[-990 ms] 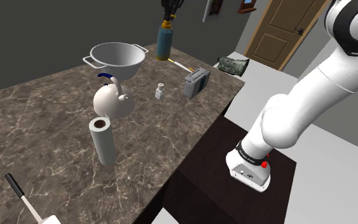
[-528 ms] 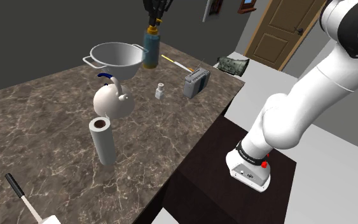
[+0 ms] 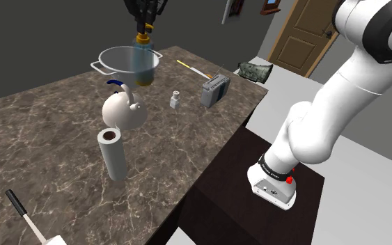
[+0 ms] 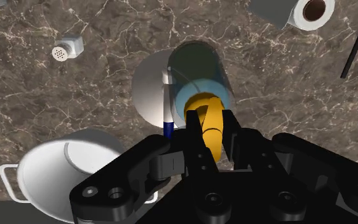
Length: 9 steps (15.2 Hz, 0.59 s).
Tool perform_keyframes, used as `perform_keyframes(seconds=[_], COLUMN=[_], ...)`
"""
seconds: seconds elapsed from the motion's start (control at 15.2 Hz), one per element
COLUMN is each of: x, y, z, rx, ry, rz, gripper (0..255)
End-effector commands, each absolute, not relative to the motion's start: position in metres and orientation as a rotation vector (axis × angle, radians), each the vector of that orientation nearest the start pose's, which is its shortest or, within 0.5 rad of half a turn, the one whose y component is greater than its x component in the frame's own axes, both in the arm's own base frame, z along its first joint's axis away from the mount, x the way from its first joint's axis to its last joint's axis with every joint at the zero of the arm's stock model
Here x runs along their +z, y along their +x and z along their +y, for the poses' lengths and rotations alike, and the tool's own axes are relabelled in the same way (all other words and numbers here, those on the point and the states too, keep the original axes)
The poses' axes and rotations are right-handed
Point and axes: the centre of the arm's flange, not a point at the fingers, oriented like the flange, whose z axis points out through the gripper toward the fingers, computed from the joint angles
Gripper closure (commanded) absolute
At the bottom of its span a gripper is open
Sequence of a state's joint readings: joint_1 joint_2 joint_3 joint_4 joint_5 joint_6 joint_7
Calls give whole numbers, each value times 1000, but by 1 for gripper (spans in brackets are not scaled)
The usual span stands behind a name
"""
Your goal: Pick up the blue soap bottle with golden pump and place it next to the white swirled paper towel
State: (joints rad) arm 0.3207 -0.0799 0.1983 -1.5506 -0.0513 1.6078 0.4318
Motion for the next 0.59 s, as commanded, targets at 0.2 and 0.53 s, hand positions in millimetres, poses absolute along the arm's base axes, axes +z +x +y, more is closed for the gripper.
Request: perform_keyframes(seconds=[0.2,0.53], x=[678,662], y=[448,444], z=[326,350], rx=[-238,-238], ry=[-3128,-3128], rz=[-131,-131], gripper=[255,255])
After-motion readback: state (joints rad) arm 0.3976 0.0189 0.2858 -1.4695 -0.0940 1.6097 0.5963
